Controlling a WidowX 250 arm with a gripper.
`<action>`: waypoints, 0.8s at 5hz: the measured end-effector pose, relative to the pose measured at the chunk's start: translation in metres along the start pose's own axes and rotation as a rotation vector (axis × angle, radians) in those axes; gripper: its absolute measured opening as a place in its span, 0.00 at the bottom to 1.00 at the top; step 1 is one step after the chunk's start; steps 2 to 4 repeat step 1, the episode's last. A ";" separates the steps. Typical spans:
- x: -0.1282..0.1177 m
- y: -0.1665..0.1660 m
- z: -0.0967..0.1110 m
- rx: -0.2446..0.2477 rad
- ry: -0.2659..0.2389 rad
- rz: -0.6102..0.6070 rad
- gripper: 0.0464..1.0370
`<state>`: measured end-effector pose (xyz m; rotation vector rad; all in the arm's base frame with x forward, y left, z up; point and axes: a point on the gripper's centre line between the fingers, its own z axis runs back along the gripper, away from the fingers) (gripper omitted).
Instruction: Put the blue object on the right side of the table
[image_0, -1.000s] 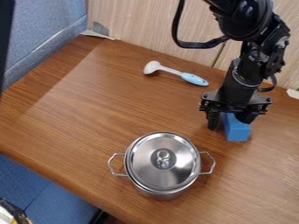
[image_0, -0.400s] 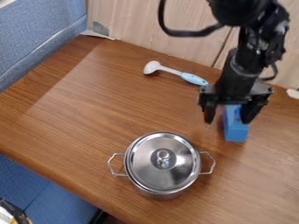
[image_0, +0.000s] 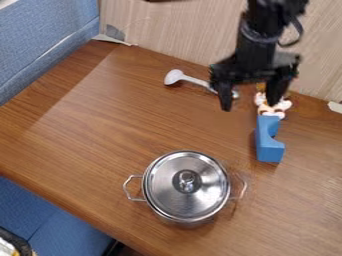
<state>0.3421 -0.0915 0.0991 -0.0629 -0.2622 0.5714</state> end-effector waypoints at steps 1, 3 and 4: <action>0.002 0.002 0.002 -0.002 -0.004 -0.001 0.96; 0.002 0.002 0.002 -0.002 -0.004 -0.001 0.96; 0.002 0.002 0.002 -0.002 -0.004 -0.001 0.96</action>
